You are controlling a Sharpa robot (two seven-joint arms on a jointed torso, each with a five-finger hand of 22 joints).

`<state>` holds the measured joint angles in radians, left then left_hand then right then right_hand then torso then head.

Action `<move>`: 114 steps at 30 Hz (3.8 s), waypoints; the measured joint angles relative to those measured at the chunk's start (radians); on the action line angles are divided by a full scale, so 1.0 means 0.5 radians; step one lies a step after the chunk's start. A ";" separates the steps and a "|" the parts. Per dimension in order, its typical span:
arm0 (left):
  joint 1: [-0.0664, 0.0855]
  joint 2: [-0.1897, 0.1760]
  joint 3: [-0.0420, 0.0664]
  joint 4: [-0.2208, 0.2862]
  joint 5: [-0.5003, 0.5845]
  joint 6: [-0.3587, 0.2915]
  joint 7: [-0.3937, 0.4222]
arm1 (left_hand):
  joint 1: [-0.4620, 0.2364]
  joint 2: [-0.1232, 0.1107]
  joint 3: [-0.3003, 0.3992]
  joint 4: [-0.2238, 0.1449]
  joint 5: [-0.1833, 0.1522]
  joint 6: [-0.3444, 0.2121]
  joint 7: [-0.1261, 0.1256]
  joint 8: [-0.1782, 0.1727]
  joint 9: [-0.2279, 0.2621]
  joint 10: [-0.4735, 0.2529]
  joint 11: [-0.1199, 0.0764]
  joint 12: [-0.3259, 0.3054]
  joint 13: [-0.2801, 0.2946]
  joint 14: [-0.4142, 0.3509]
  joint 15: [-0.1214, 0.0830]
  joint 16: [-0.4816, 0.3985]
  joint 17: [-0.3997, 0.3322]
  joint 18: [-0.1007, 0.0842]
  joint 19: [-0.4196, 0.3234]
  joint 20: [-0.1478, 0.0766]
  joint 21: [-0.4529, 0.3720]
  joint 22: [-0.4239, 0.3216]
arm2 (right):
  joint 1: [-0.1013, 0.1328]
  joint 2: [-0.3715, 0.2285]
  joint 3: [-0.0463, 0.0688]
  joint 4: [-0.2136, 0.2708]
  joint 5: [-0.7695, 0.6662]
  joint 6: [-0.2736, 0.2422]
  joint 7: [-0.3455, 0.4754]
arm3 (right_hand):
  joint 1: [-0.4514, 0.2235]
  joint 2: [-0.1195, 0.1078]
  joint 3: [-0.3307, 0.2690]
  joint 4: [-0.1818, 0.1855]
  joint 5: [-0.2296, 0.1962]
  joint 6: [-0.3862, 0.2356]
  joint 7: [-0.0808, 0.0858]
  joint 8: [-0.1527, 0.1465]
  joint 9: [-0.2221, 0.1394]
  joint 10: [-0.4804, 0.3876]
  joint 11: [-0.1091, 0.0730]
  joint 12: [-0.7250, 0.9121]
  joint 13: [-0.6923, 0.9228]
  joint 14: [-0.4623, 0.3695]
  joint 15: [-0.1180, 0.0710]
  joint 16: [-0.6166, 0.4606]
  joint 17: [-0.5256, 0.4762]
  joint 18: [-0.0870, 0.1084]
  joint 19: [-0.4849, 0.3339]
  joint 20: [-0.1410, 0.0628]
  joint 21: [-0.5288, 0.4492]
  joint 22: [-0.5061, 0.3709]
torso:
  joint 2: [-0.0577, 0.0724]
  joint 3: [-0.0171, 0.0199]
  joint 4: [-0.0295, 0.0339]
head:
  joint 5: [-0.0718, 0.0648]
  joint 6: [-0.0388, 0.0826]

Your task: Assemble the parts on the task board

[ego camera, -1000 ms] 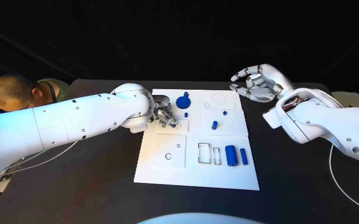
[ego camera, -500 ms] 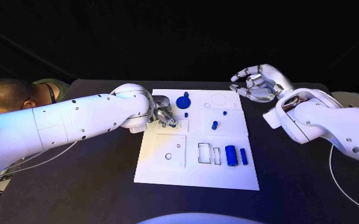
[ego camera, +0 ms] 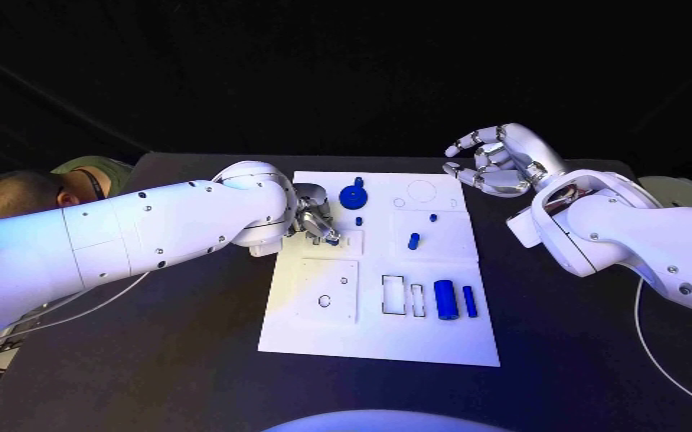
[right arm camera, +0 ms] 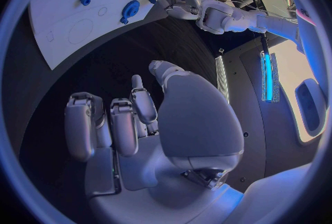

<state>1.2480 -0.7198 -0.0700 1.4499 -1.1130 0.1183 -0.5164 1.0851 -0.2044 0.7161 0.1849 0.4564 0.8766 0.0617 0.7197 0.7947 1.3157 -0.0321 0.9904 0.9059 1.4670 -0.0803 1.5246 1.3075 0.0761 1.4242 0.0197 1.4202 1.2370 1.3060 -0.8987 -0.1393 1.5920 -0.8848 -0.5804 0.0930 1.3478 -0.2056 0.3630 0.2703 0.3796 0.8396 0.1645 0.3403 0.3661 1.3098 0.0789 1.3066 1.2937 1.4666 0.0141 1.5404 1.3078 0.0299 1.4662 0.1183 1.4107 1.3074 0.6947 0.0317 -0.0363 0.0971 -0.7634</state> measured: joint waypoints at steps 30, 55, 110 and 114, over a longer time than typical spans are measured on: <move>-0.001 0.005 0.002 -0.017 0.037 0.020 -0.002 | -0.018 -0.018 0.000 0.000 0.103 0.011 -0.010 0.023 0.029 0.018 -0.003 0.017 0.011 0.000 -0.014 0.008 0.000 0.000 0.007 -0.007 0.000 0.006 | -0.001 -0.002 0.000 -0.001 0.000 0.002 0.000 | 0.000 0.000 0.006 0.006 0.000 0.000 0.000 0.000 -0.002 0.000 0.000 0.000 0.000 -0.007 -0.007 0.000 -0.001 0.000 0.000 0.000 0.000 0.001 | 0.000 0.0000 0.002 | -0.002 -0.006; 0.002 0.044 0.003 -0.063 0.059 0.050 -0.020 | -0.108 0.066 -0.028 -0.028 0.075 0.032 -0.017 0.052 0.082 0.064 -0.035 0.043 0.012 0.000 -0.029 0.035 0.000 0.000 0.014 -0.014 0.008 0.011 | -0.002 -0.003 0.000 0.000 0.000 0.007 -0.001 | 0.000 0.000 0.011 0.000 0.000 0.000 0.000 0.008 -0.001 0.000 0.000 0.000 -0.002 -0.007 -0.007 0.000 -0.001 0.000 0.000 0.000 0.000 0.001 | -0.002 0.0013 0.001 | -0.002 -0.005; 0.001 0.055 0.003 -0.078 0.006 0.081 -0.024 | -0.240 0.040 -0.255 -0.016 0.037 0.168 -0.124 0.056 0.136 0.063 -0.058 0.000 -0.124 0.000 -0.058 0.080 0.000 0.000 0.036 -0.036 0.008 0.046 | -0.004 -0.016 0.000 0.003 0.000 0.029 -0.010 | -0.011 -0.011 0.013 0.002 0.000 0.000 0.000 0.008 -0.003 0.000 0.000 0.000 -0.002 -0.007 -0.007 0.000 0.000 0.000 0.000 0.000 0.000 0.001 | 0.000 -0.0002 0.000 | -0.015 0.003; 0.000 0.054 0.002 -0.077 0.005 0.080 -0.024 | -0.242 0.037 -0.306 0.018 0.035 0.171 -0.128 0.051 0.139 0.063 -0.058 0.000 -0.125 0.000 -0.058 0.080 0.000 0.000 0.036 -0.036 0.008 0.050 | -0.004 -0.016 0.000 0.003 0.000 0.029 -0.010 | -0.011 -0.011 0.016 0.005 0.000 0.000 0.000 0.008 -0.003 0.000 0.000 0.000 -0.002 -0.007 -0.007 0.000 0.000 0.000 0.000 0.000 0.000 0.001 | 0.000 0.0000 0.000 | -0.016 0.004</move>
<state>1.2481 -0.6926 -0.0689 1.4115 -1.1103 0.1583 -0.5284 0.9641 -0.1858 0.5634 0.1941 0.4739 0.9621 -0.0023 0.7451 0.8644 1.3474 -0.0610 0.9905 0.8433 1.4670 -0.1090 1.5644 1.3073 0.0761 1.4420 0.0018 1.4240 1.2620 1.3040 -0.9067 -0.1393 1.5936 -0.8846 -0.5659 0.0877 1.3425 -0.2109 0.3712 0.2729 0.3795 0.8396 0.1645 0.3442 0.3645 1.3098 0.0789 1.3066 1.2929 1.4630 0.0105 1.5404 1.3078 0.0299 1.4662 0.1183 1.4107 1.3080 0.6947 0.0317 -0.0363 0.0892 -0.7613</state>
